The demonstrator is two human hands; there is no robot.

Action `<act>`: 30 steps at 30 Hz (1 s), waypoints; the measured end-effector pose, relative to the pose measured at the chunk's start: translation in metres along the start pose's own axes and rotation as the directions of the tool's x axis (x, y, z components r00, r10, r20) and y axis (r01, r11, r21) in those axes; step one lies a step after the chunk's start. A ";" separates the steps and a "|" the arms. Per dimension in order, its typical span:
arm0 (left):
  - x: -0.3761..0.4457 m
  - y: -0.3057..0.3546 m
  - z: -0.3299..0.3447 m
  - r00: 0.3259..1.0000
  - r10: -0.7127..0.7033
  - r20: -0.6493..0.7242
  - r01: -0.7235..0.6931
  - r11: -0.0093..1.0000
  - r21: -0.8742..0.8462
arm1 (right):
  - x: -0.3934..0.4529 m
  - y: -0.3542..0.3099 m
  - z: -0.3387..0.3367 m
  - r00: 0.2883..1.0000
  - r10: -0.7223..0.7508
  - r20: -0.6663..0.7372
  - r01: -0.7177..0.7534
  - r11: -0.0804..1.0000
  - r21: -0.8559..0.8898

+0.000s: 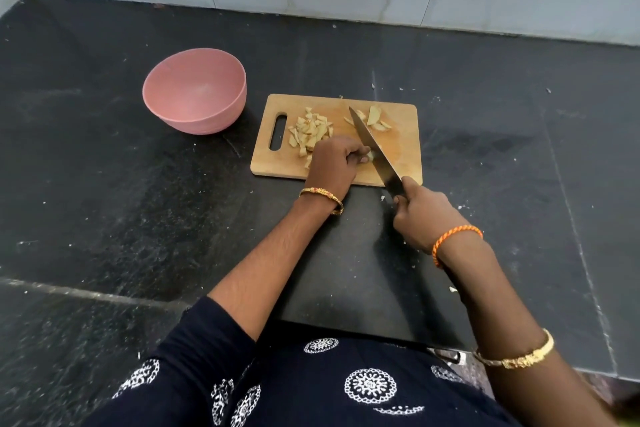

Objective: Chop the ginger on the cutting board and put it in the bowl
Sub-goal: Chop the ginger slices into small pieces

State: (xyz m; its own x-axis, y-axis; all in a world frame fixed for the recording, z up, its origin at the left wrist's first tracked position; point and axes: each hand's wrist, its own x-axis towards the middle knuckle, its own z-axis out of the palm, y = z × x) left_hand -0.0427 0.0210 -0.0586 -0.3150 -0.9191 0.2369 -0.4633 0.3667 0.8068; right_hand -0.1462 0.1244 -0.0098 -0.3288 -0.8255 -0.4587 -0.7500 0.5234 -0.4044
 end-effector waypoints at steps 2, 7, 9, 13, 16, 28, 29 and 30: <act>-0.002 0.000 0.001 1.000 0.027 -0.003 -0.027 0.999 0.031 | 0.000 -0.003 -0.001 0.999 0.017 0.031 -0.017 1.000 -0.001; -0.004 -0.001 0.005 0.997 0.065 -0.035 -0.058 0.985 0.161 | -0.012 0.004 0.002 0.998 0.053 0.044 -0.054 0.999 0.007; -0.001 0.000 0.003 0.996 0.073 -0.050 -0.060 0.974 0.218 | -0.018 0.010 0.000 0.997 0.061 0.043 -0.062 0.998 0.026; 0.004 -0.001 -0.006 0.992 0.114 -0.062 -0.091 0.953 0.289 | -0.029 0.021 -0.008 0.993 0.033 -0.111 -0.033 0.999 0.000; 0.004 0.005 -0.011 0.977 0.152 -0.151 -0.106 0.956 0.274 | -0.032 0.019 -0.006 0.956 -0.027 -0.291 0.010 0.998 -0.059; -0.005 -0.010 -0.008 0.919 0.337 0.204 -0.393 0.746 0.537 | -0.018 0.017 0.014 0.875 -0.069 -0.479 0.081 0.997 0.006; -0.006 -0.010 -0.012 0.931 0.304 0.203 -0.365 0.746 0.557 | -0.018 0.018 0.014 0.876 -0.065 -0.478 0.076 0.997 0.003; -0.006 -0.011 -0.016 0.946 0.261 0.190 -0.323 0.755 0.570 | -0.017 0.019 0.014 0.876 -0.062 -0.479 0.073 0.997 0.003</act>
State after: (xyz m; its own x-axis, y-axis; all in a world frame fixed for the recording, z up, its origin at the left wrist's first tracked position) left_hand -0.0228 0.0201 -0.0598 -0.5765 -0.7464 0.3323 -0.7205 0.6562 0.2241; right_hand -0.1467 0.1518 -0.0209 -0.5158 -0.8567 0.0022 -0.7701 0.4626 -0.4393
